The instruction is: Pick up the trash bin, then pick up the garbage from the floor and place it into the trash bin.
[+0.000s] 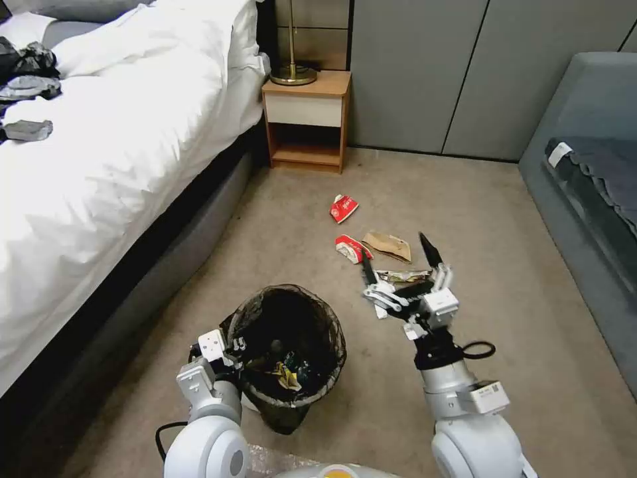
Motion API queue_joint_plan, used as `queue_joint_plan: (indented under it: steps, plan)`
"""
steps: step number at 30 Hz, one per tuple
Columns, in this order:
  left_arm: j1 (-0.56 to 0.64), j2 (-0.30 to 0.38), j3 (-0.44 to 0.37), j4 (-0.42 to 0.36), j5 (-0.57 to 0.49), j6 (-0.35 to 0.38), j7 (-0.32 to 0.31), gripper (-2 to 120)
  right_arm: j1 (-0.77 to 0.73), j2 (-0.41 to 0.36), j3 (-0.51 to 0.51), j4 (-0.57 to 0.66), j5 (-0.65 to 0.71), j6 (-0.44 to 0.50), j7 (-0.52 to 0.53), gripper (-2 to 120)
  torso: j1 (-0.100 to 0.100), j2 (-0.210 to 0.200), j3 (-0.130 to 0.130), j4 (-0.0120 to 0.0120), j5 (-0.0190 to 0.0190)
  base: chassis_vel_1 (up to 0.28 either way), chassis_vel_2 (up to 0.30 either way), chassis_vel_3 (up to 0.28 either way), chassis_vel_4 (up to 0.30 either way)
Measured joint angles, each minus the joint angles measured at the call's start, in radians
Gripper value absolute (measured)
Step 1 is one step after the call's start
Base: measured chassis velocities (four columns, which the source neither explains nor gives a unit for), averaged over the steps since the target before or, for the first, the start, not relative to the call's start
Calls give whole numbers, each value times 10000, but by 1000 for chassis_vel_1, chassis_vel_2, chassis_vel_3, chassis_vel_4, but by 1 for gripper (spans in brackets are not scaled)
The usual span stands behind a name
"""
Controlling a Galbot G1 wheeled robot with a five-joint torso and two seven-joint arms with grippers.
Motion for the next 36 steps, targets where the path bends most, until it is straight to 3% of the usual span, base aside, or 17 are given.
queue_joint_plan:
  steps: [12,29,36]
  plan:
    - [0,0,0,0,1,0,0,75,-452,347,743,-1240,-20,1180,595,100,0,0,0,0,0,0,0,0,0]
    - [1,0,0,1,0,0,0,75,-224,296,893,-1582,167,1242,117,100,-1,0,0,0,0,0,0,0,0]
    - [1,0,0,0,0,0,0,75,-153,280,825,-1573,196,1203,64,100,-1,0,-1,1,0,-103,102,126,-106]
